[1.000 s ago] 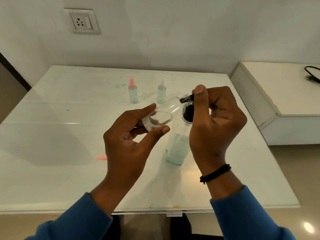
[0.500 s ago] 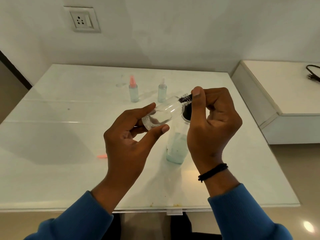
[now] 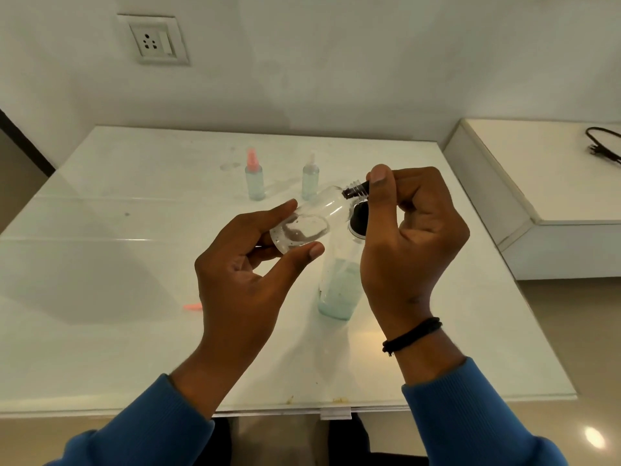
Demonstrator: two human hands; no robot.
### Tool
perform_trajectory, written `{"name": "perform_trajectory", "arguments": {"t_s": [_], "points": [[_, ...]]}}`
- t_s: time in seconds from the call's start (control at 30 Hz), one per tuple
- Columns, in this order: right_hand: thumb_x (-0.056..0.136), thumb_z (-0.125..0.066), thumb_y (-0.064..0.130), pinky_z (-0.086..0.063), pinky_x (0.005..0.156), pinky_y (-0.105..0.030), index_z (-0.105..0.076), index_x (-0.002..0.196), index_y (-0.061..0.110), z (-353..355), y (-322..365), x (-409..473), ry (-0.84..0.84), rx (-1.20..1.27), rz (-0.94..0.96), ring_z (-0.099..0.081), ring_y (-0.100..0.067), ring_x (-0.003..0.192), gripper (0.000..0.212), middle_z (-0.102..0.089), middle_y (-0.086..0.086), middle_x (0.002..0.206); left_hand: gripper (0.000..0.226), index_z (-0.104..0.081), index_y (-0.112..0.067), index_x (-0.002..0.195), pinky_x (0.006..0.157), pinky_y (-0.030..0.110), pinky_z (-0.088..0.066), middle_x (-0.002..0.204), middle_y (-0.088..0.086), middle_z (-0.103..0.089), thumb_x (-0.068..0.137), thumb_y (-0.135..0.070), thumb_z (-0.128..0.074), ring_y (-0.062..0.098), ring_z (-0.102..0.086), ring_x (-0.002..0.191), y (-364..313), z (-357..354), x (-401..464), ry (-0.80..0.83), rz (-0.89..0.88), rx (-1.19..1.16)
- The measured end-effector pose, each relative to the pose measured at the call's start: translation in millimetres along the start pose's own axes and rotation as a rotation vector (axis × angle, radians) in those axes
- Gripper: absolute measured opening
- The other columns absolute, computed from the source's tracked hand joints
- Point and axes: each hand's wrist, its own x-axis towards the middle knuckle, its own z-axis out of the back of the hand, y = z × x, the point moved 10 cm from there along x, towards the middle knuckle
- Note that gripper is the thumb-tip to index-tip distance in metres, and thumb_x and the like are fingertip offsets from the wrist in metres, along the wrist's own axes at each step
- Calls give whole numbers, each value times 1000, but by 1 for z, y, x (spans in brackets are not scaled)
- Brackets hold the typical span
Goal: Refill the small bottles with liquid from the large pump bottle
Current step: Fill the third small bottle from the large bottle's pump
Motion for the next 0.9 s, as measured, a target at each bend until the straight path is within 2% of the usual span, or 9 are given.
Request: {"name": "perform_trajectory", "arguments": {"t_s": [0.17, 0.27, 0.4, 0.57, 0.77, 0.9], "points": [[97, -64, 6, -49, 66, -24, -63, 81, 13, -2, -3, -4, 2, 9, -4, -59, -15, 70, 18, -59, 2, 75, 47, -68, -17, 123, 85, 20, -59, 115, -5, -72, 79, -21, -85, 13, -72, 106, 4, 1, -1, -2, 15, 0], [97, -65, 4, -49, 65, -25, -64, 78, 10, -2, -4, -4, 3, 12, -9, -59, -16, 70, 19, -60, 1, 74, 46, -68, -19, 122, 85, 17, -58, 115, -8, -71, 79, -25, -84, 11, -71, 106, 4, 1, -1, -5, 15, 2], [97, -65, 7, -48, 66, -22, -62, 79, 15, 1, -1, 0, -13, -6, -14, -57, -10, 69, 20, -58, 6, 74, 46, -67, -19, 122, 84, 16, -57, 115, -9, -71, 79, -23, -84, 11, -71, 106, 1, 0, -1, 2, 7, -5], [97, -65, 5, -51, 65, -28, -65, 80, 9, -2, -5, -6, -7, 13, -15, -60, -17, 70, 18, -60, 1, 76, 46, -66, -21, 122, 84, 13, -55, 114, -16, -69, 79, -27, -82, 3, -70, 105, 2, 0, -1, 6, 16, 8], [97, -65, 8, -47, 67, -22, -64, 79, 12, 0, -2, -1, -8, 4, -22, -57, -13, 69, 19, -59, 1, 73, 46, -68, -17, 123, 86, 19, -58, 117, -7, -71, 80, -22, -84, 12, -71, 107, 4, 1, 1, 0, 14, 1], [97, -64, 6, -51, 65, -27, -65, 80, 6, -2, -5, -6, -3, 4, -11, -59, -18, 70, 17, -60, -1, 76, 46, -67, -18, 123, 84, 17, -58, 115, -11, -70, 80, -25, -84, 9, -71, 105, 3, 1, -1, 5, 6, 28]]}}
